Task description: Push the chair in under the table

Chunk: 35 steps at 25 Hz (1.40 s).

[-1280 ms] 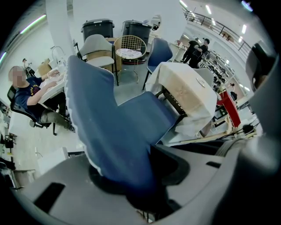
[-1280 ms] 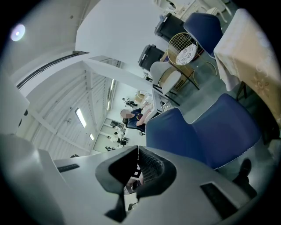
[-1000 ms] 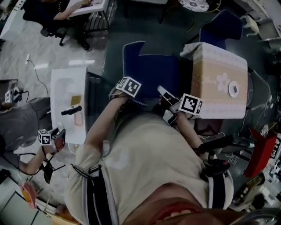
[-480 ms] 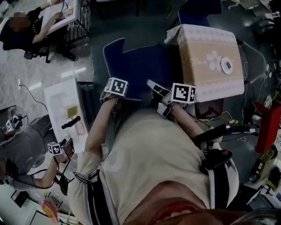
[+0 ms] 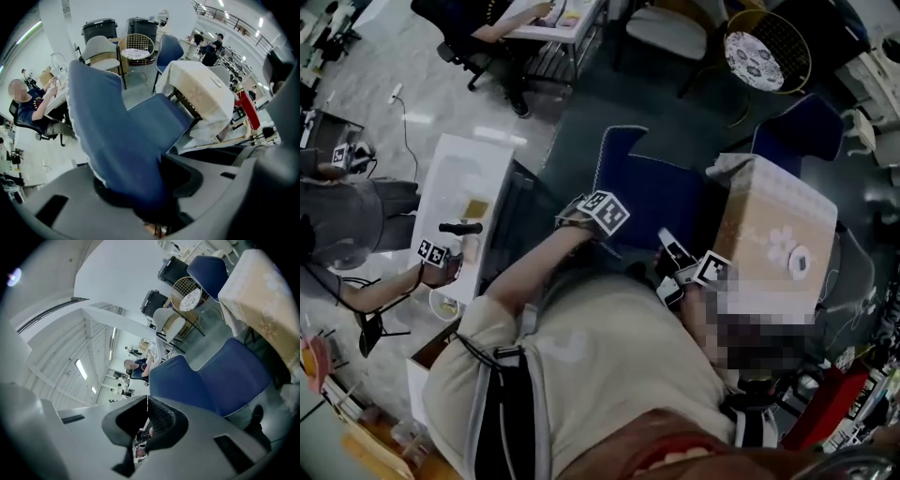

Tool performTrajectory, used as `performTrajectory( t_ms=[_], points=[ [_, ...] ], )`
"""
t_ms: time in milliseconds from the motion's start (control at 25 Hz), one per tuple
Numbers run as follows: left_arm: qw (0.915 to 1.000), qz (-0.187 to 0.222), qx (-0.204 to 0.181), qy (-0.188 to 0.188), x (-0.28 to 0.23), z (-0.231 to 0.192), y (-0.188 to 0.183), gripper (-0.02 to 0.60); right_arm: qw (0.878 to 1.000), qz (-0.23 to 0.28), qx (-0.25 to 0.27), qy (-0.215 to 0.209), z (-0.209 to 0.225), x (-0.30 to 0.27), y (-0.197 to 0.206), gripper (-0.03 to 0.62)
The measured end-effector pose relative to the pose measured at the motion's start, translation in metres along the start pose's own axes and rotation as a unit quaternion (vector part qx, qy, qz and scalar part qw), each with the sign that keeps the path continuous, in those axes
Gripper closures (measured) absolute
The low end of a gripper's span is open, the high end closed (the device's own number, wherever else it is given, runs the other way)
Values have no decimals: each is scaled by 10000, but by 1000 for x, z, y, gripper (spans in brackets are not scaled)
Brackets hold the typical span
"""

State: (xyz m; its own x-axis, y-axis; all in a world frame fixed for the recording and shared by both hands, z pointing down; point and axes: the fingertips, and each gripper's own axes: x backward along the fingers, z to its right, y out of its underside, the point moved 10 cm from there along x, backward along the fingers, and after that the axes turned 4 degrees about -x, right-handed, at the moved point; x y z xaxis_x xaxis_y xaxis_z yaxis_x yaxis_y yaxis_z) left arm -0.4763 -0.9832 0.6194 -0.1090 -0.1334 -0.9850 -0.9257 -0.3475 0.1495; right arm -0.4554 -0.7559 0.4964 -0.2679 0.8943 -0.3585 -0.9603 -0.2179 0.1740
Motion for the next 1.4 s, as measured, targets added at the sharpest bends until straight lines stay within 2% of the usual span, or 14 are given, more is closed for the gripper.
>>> performTrajectory(
  t_ms=[280,480,640,800,920,1040,1200,1400],
  points=[
    [9997,133,-209,59,-5,-23,2,414,9997,-109,120,194,0,-25,8,582],
    [10000,43,-20,79,-2,-4,-13,416,9991,-256,-36,341,7,9,-12,582],
    [9999,48,-142,67,1,11,-28,416,9990,24,-131,418,8,36,-23,582],
    [9995,79,-313,-2,-1,4,-42,414,9993,135,-110,331,6,27,-25,582],
    [9997,127,-199,-17,0,-7,-30,414,9995,-186,21,255,4,4,-18,582],
    [9995,200,-123,195,-6,2,-17,414,9987,-355,119,359,2,-1,-8,582],
    [9995,201,-166,168,-1,-5,-18,414,9994,-278,80,165,-4,-9,-6,582],
    [9996,210,-96,153,-5,-9,-26,416,9998,-67,-81,192,9,1,-11,582]
  ],
)
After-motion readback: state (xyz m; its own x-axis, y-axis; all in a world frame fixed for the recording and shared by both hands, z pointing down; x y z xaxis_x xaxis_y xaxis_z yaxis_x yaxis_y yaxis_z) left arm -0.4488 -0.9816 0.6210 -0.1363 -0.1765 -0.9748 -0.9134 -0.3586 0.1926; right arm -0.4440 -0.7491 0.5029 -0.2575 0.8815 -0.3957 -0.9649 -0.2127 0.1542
